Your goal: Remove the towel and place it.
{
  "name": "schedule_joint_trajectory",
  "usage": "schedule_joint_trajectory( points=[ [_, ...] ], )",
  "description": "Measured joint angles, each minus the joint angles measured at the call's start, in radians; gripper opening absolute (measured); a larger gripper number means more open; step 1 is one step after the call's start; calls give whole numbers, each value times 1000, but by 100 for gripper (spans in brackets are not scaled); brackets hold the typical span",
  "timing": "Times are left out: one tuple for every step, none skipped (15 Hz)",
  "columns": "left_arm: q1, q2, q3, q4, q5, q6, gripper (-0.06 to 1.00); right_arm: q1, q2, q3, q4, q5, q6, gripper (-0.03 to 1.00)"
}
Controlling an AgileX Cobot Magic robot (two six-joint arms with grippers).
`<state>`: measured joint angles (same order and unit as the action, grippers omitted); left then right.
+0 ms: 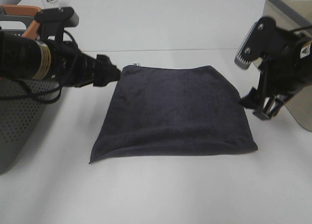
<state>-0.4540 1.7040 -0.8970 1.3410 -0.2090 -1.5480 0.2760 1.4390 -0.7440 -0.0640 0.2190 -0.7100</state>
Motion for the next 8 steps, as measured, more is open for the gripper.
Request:
schedule_joint_trajectory(
  points=[
    [1, 0, -50, 7, -33, -10, 69, 0, -52, 1, 6, -73, 26, 82],
    [2, 0, -108, 24, -69, -29, 69, 0, -90, 1, 8, -155, 47, 82],
    [2, 0, -168, 52, -105, -57, 69, 0, -122, -4, 13, -219, 70, 82],
    [2, 0, -224, 81, -116, -82, 69, 0, -137, -21, 37, -257, 102, 82],
    [2, 0, -278, 115, -111, -92, 69, 0, -144, -52, 77, -284, 142, 82],
    [2, 0, -337, 145, -93, -97, 69, 0, -145, -90, 138, -299, 186, 81],
    [4, -1, -393, 183, -63, -100, 69, 0, -145, -136, 230, -303, 234, 81],
    [4, -5, -439, 218, -39, -100, 69, 0, -145, -181, 317, -301, 274, 81]
  ],
)
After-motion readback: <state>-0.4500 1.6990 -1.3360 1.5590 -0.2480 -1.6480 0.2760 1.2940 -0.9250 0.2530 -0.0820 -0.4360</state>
